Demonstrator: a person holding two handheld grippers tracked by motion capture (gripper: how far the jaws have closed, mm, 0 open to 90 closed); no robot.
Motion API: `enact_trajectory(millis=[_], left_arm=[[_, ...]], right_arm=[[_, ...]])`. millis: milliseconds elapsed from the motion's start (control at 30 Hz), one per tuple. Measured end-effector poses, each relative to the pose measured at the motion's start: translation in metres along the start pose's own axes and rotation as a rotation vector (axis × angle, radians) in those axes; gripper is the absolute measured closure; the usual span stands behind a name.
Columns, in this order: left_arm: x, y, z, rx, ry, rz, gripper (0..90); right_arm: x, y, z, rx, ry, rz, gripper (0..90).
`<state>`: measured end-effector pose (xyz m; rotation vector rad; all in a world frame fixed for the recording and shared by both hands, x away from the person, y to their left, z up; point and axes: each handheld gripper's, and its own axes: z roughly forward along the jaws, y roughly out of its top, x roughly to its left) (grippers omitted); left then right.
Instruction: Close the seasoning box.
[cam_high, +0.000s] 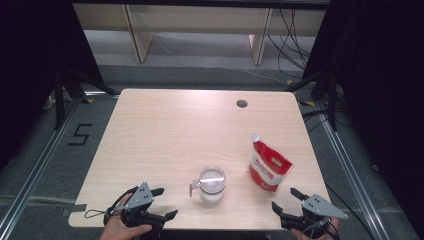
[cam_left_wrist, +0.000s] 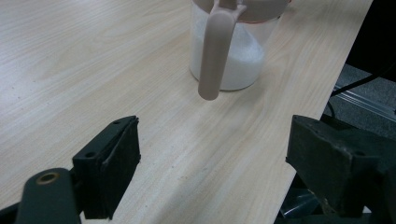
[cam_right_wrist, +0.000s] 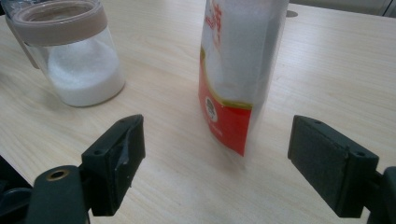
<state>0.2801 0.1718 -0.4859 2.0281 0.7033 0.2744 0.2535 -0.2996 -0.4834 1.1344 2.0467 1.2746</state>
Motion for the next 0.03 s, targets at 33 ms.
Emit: enact_trajectory(millis=[33], left_arm=[[-0.0003,-0.0002,0.0003,-0.006,0.004,-0.001,17.0]], right_arm=[[0.0002,0.0001,-0.0002,0.001,0.002,0.003,19.5]])
